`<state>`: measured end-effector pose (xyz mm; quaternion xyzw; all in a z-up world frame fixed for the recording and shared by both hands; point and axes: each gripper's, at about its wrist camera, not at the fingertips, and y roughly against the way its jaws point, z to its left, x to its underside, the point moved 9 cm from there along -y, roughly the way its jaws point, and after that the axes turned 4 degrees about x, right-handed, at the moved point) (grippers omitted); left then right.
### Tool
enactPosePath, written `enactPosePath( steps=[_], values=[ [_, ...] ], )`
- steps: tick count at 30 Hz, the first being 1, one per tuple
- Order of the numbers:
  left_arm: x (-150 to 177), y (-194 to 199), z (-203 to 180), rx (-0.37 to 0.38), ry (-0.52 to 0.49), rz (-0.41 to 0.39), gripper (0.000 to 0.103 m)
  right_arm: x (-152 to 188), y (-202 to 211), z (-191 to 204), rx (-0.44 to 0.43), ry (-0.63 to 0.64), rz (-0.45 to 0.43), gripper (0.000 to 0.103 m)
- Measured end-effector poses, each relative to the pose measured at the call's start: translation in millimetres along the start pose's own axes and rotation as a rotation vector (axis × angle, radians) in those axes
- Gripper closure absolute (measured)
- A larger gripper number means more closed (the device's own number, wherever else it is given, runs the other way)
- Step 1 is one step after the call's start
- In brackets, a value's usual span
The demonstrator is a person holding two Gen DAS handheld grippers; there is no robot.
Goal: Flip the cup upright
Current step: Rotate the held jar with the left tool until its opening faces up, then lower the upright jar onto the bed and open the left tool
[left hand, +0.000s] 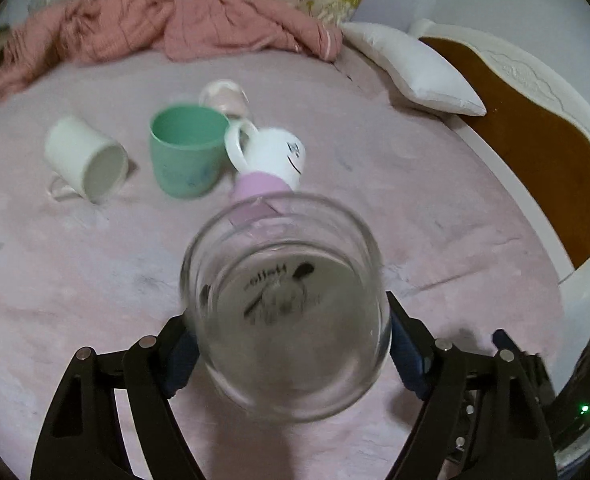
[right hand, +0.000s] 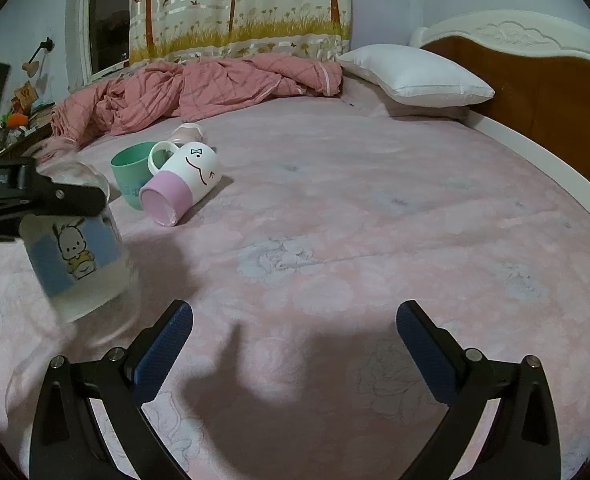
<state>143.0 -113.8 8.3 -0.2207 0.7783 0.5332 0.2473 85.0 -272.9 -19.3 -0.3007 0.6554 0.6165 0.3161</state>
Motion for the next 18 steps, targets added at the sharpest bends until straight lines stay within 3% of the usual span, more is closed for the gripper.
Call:
enactPosePath(
  steps=[5, 9, 18],
  values=[
    [-10.7, 15.5, 6.0, -0.080, -0.118, -0.119, 0.024, 1.2, -2.3, 1.0, 0.023, 0.014, 0.002, 0.000],
    [-7.1, 6.9, 21.6, -0.103, -0.157, -0.091, 0.024, 1.1, -3.2, 1.9, 0.022, 0.016, 0.005, 0.000],
    [1.8, -0.9, 35.2, -0.022, -0.160, -0.096, 0.023, 0.2, -2.4, 1.4, 0.063, 0.052, -0.015, 0.000]
  ],
)
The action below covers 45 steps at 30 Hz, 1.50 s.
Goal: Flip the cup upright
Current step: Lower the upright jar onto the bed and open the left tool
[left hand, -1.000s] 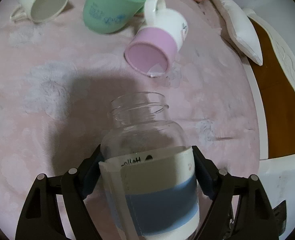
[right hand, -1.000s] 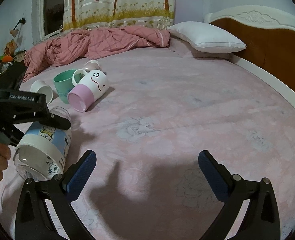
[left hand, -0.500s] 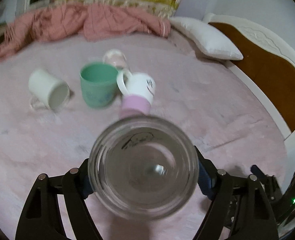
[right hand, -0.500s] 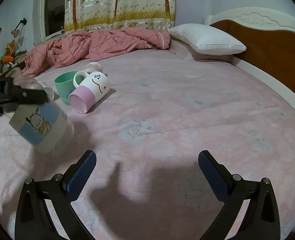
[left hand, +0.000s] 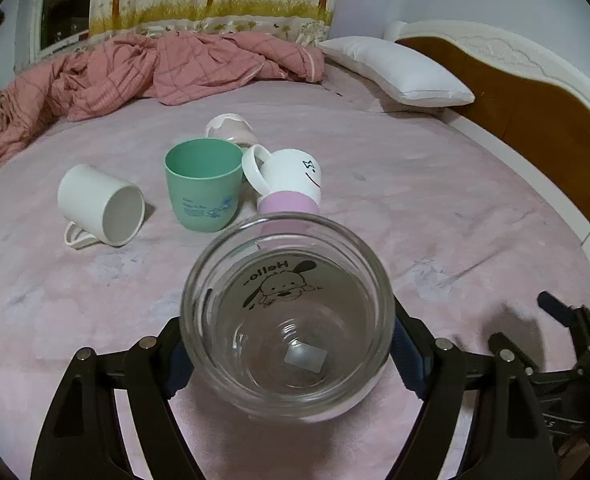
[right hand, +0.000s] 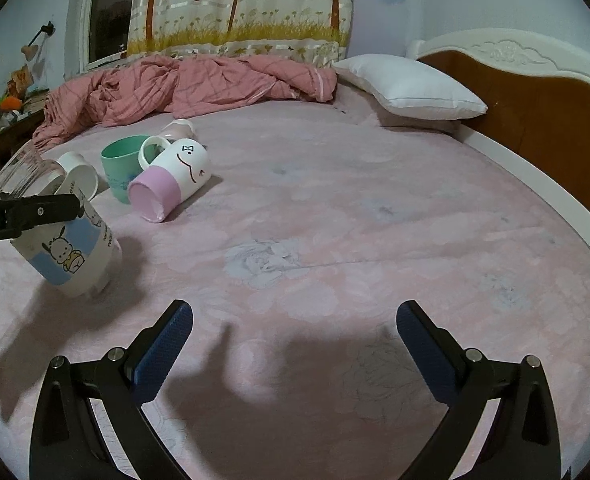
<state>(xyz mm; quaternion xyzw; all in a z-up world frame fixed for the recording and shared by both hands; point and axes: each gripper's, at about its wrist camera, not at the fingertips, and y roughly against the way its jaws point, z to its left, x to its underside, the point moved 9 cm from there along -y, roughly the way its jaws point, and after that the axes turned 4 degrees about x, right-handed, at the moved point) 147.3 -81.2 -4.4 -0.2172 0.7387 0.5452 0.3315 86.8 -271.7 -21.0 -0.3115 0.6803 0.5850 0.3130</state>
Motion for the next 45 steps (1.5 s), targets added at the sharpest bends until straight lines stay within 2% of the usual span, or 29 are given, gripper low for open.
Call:
enactPosePath(
  steps=[3, 4, 6, 12, 17, 25, 31, 37, 40, 45],
  values=[
    [-3.9, 12.6, 0.2, 0.027, 0.023, -0.049, 0.022, 0.3, 0.8, 3.6, -0.001, 0.014, 0.001, 0.000],
    [-7.7, 17.6, -1.5, 0.034, 0.018, -0.073, 0.017, 0.5, 1.8, 5.5, 0.006, 0.028, -0.004, 0.000],
    [-12.5, 24.7, -3.5, 0.030, 0.005, -0.103, 0.016, 0.7, 3.1, 7.9, 0.020, 0.049, -0.013, 0.000],
    [-12.9, 28.1, -1.3, 0.024, -0.004, -0.110, 0.016, 2.8, 5.2, 14.7, 0.031, 0.090, -0.020, 0.000],
    [-9.9, 39.6, 1.9, 0.034, 0.001, -0.147, 0.015, 3.4, 6.2, 15.4, 0.033, 0.092, -0.021, 0.000],
    [0.3, 70.0, 17.3, -0.030, -0.047, -0.242, 0.002, 0.7, 12.5, 18.8, 0.011, 0.085, -0.039, 0.000],
    [27.0, 93.0, 29.2, -0.090, -0.087, -0.346, 0.000, -1.5, 16.9, 33.1, -0.067, 0.055, -0.063, 0.000],
    [57.0, 86.4, 51.3, -0.144, -0.046, -0.328, 0.000, -2.6, 23.0, 55.8, -0.089, 0.085, -0.113, 0.000],
    [70.0, 78.6, 60.2, -0.128, -0.001, -0.318, 0.000, -1.8, 24.9, 64.3, -0.095, 0.094, -0.131, 0.000],
    [76.3, 72.2, 68.7, -0.159, 0.024, -0.327, 0.000, -0.7, 20.4, 72.4, -0.116, 0.075, -0.127, 0.000]
  ],
)
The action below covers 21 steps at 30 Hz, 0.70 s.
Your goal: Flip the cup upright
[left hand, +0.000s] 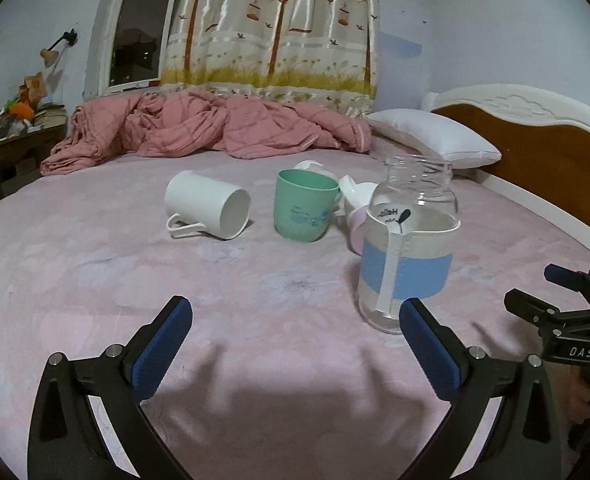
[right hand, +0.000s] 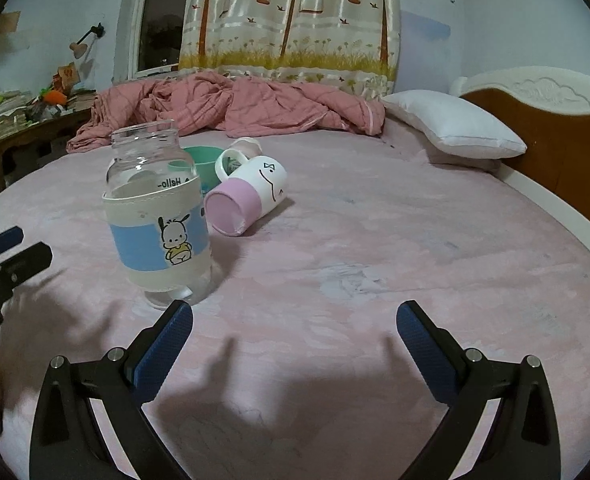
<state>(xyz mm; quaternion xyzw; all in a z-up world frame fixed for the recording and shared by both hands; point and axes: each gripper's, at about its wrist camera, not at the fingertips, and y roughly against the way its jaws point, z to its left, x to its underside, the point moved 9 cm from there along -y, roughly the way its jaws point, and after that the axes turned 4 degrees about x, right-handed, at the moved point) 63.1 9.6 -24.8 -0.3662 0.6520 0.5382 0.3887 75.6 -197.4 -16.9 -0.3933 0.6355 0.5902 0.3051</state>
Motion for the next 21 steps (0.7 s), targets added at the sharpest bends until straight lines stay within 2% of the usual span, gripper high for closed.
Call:
enactPosePath(
  steps=[3, 6, 21],
  values=[
    [2.4, 0.3, 1.6, -0.013, 0.005, -0.017, 0.000, 0.5, -4.7, 2.8, -0.009, -0.020, 0.003, 0.000],
    [5.1, -1.5, 8.1, -0.082, 0.009, -0.016, 0.000, 5.1, -10.3, 8.4, -0.001, 0.000, 0.014, 0.000],
    [5.9, -2.2, 7.7, -0.070, 0.009, -0.024, 0.000, 8.6, -16.7, 5.4, 0.013, -0.009, 0.023, 0.000]
  ],
)
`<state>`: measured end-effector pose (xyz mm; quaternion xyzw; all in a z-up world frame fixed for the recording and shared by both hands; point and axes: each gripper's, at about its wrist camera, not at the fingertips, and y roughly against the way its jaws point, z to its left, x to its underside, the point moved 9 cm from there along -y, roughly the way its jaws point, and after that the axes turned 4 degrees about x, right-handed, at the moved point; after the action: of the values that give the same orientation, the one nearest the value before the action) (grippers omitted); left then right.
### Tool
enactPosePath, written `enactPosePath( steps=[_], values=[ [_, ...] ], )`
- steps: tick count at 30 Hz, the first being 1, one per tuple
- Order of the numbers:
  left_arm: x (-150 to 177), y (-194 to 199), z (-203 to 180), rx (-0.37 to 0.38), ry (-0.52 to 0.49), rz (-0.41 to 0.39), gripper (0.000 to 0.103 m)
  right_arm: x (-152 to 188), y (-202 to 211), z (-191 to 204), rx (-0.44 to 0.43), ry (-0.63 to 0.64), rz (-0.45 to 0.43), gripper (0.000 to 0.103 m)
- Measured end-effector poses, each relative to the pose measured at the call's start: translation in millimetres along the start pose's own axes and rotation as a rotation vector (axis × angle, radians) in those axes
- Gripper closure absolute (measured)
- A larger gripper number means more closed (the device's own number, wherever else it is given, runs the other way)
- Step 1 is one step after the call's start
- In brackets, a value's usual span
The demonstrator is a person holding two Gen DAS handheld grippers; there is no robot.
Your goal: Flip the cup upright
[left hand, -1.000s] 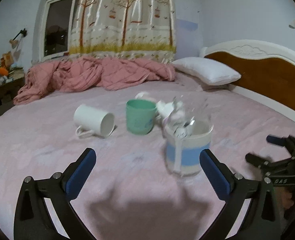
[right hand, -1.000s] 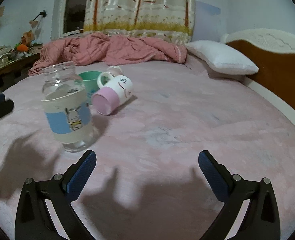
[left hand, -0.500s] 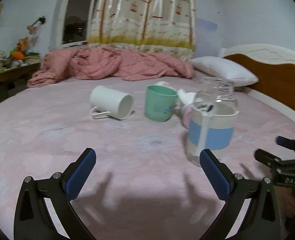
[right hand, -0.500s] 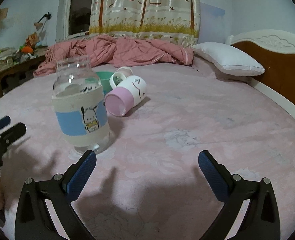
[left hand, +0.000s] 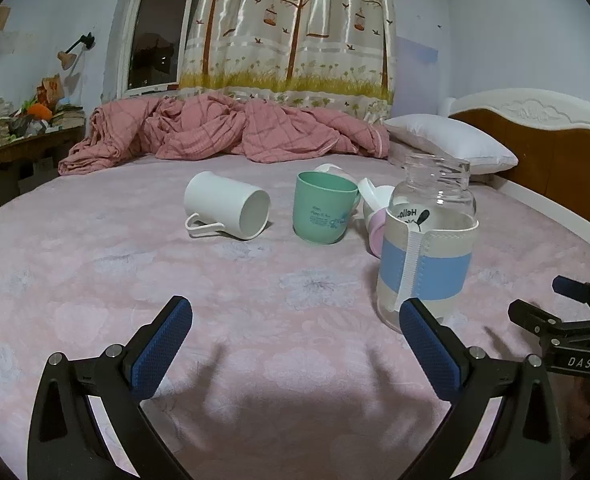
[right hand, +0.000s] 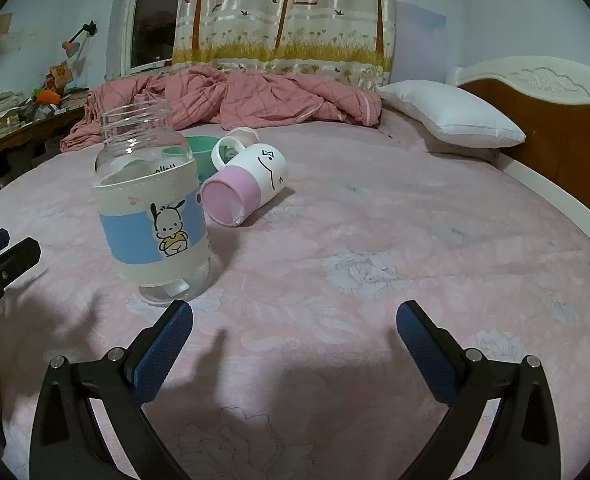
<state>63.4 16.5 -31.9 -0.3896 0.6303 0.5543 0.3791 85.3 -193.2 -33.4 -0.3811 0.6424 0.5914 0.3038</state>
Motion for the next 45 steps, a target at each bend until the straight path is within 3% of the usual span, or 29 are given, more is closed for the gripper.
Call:
enactPosePath(
  steps=[45],
  values=[
    [0.8, -3.2, 1.4, -0.011, -0.007, 0.018, 0.000, 2.7, 4.4, 2.1, 0.016, 0.026, -0.016, 0.000]
  ],
)
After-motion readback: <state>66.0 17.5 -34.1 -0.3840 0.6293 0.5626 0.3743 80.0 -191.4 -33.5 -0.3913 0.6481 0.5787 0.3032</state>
